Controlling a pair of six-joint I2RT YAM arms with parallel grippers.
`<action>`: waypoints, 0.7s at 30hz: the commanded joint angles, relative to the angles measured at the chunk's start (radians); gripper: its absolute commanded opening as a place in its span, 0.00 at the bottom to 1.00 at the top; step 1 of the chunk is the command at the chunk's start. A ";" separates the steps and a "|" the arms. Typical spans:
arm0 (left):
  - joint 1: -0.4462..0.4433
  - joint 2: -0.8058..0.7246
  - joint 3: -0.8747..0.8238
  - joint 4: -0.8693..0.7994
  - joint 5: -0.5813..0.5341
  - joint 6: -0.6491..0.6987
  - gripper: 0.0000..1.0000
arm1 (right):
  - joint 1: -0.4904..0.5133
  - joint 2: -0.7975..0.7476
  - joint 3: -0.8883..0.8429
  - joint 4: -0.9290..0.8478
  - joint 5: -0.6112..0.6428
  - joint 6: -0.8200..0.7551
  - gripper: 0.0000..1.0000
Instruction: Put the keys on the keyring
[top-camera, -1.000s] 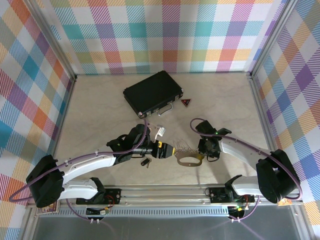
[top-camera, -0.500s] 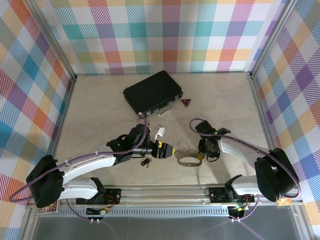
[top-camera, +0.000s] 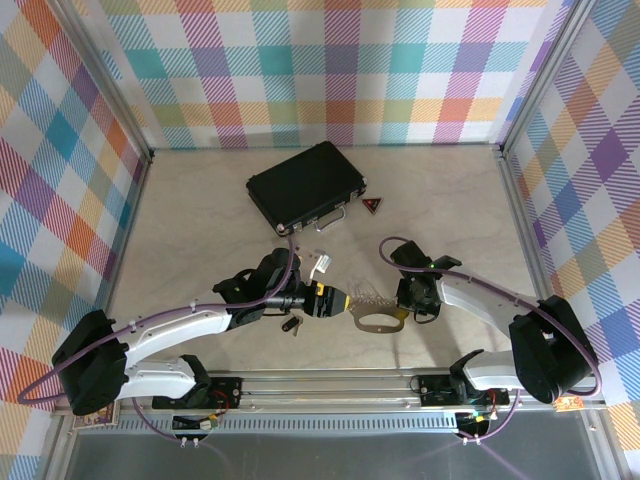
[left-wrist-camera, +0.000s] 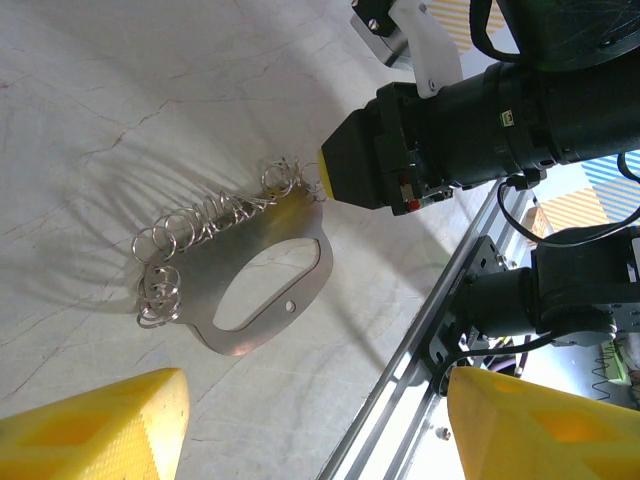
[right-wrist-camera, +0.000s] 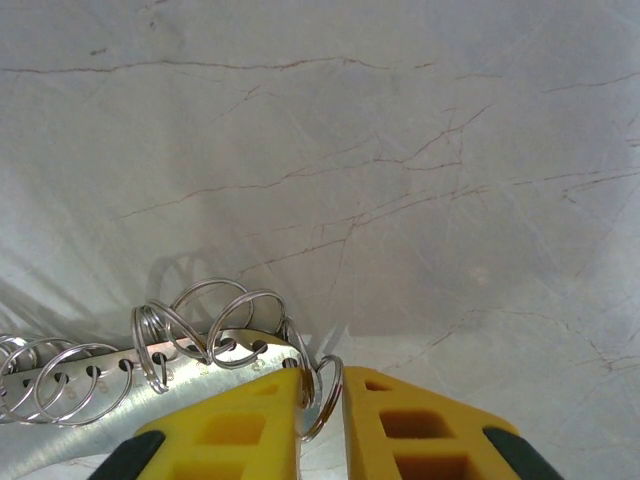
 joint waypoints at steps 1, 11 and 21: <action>0.011 -0.026 -0.003 0.011 0.004 0.001 0.69 | -0.003 -0.017 -0.006 -0.022 0.015 -0.002 0.17; 0.012 -0.030 -0.005 0.008 0.003 0.007 0.69 | -0.003 -0.056 -0.023 -0.036 0.006 0.003 0.26; 0.012 -0.044 -0.011 0.003 -0.001 0.008 0.69 | -0.003 -0.059 -0.041 -0.032 -0.018 0.018 0.25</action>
